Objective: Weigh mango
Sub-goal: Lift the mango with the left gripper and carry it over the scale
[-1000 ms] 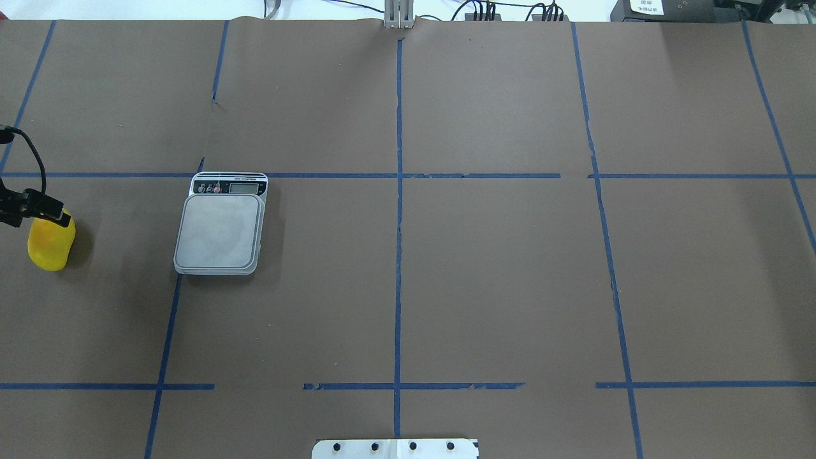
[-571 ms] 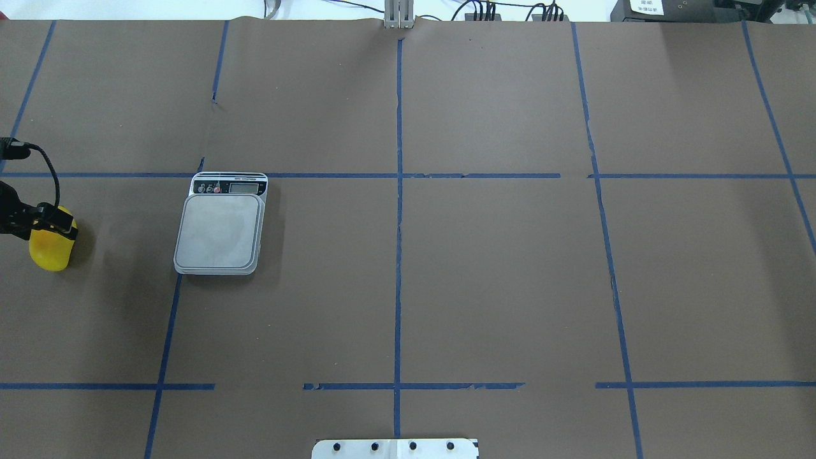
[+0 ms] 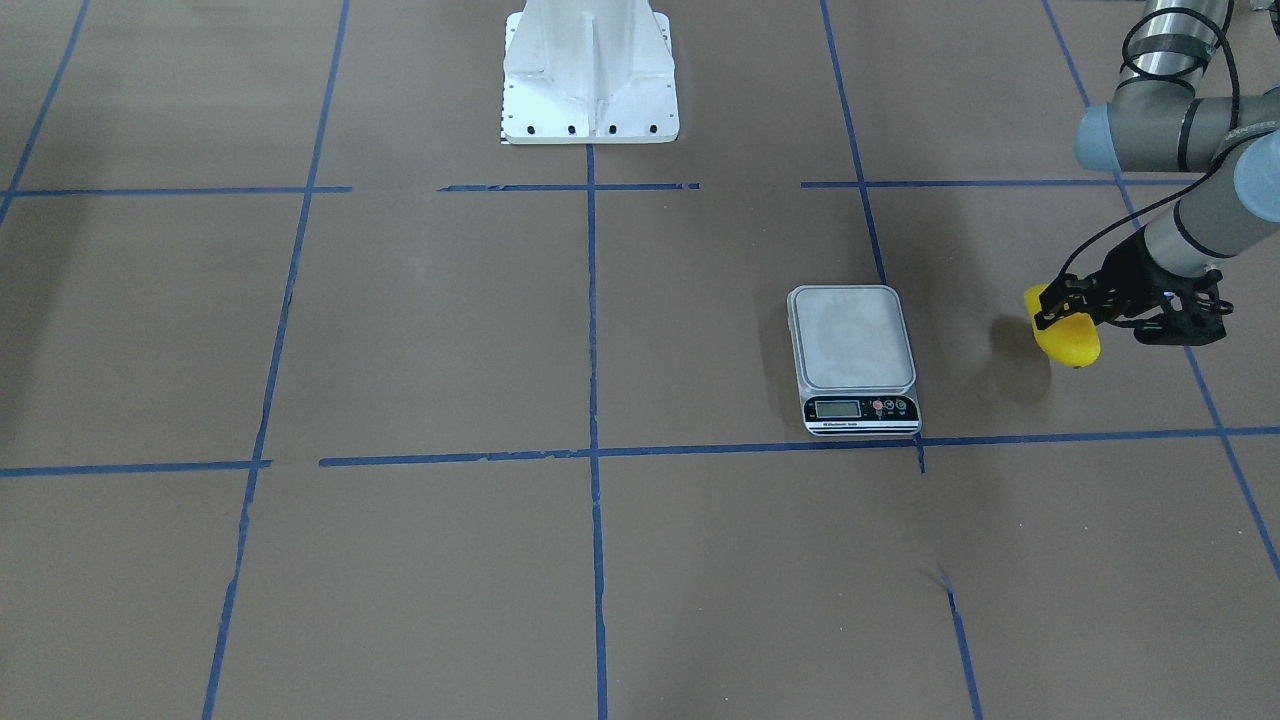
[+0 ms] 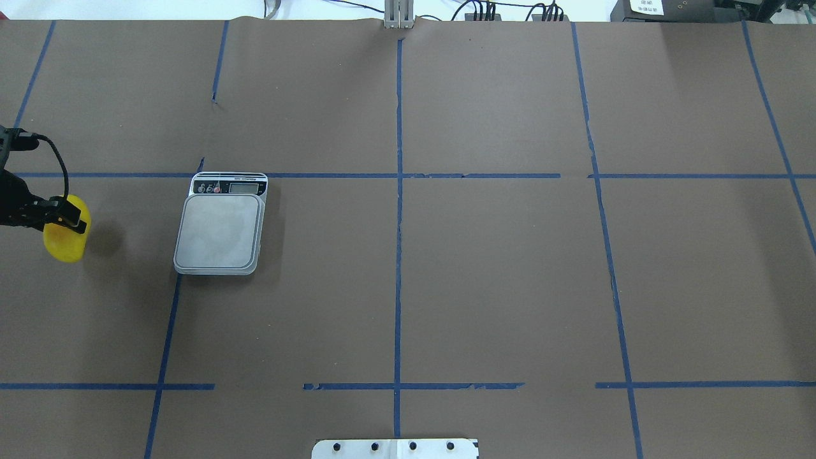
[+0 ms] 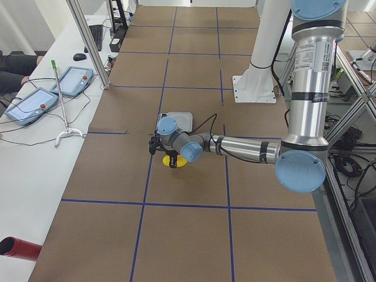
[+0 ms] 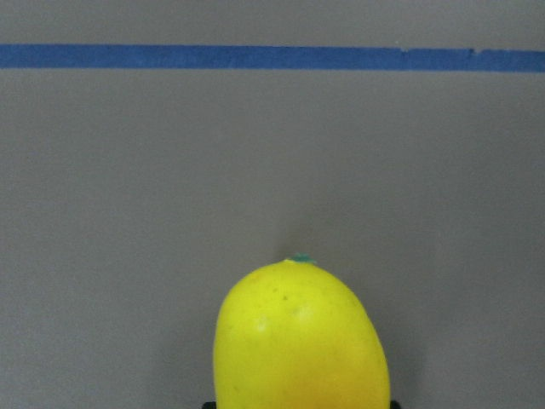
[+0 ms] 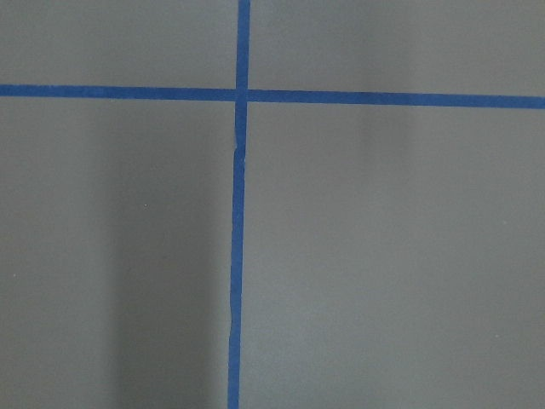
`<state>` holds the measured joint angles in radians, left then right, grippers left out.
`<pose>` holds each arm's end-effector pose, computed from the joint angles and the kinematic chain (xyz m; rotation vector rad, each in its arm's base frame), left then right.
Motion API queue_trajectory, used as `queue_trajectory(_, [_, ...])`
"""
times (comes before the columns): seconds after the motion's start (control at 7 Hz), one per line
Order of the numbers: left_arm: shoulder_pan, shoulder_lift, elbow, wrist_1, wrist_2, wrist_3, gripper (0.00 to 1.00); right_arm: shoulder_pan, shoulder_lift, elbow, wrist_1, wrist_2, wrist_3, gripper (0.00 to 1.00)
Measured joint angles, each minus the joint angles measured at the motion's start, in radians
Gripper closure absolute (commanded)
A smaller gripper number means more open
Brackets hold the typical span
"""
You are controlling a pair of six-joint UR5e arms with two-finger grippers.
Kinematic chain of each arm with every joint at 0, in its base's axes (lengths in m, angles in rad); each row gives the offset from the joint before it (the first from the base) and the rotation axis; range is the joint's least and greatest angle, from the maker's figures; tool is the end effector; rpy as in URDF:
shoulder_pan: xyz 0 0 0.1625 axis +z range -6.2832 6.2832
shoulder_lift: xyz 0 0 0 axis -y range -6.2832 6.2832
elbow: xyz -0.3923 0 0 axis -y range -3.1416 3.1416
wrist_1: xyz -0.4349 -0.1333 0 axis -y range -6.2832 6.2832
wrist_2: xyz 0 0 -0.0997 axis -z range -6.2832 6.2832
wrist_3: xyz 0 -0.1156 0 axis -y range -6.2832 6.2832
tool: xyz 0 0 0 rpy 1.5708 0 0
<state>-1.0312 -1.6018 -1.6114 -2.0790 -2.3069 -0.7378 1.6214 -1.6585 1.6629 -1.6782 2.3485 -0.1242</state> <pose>0.2483 -0.5230 0.5405 0.0178 0.9019 0.0287 0.0770 -0.4880 0.6436 -0.0296 -0.7825 -0.0297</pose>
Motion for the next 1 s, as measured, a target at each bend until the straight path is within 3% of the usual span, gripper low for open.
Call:
queue_trajectory(0.71, [0.155, -0.241, -0.043, 0.035, 0.008, -0.306, 1.0, 0.0, 0.0, 0.0, 0.0, 0.0, 0.0, 0.0])
queue_trajectory(0.86, [0.192, -0.261, -0.038, 0.04, 0.021, -0.333, 0.91, 0.0, 0.0, 0.0, 0.0, 0.0, 0.0, 0.0])
queue_trajectory(1.0, [0.219, -0.274, -0.035, 0.043, 0.034, -0.346, 0.01, 0.0, 0.0, 0.0, 0.0, 0.0, 0.0, 0.0])
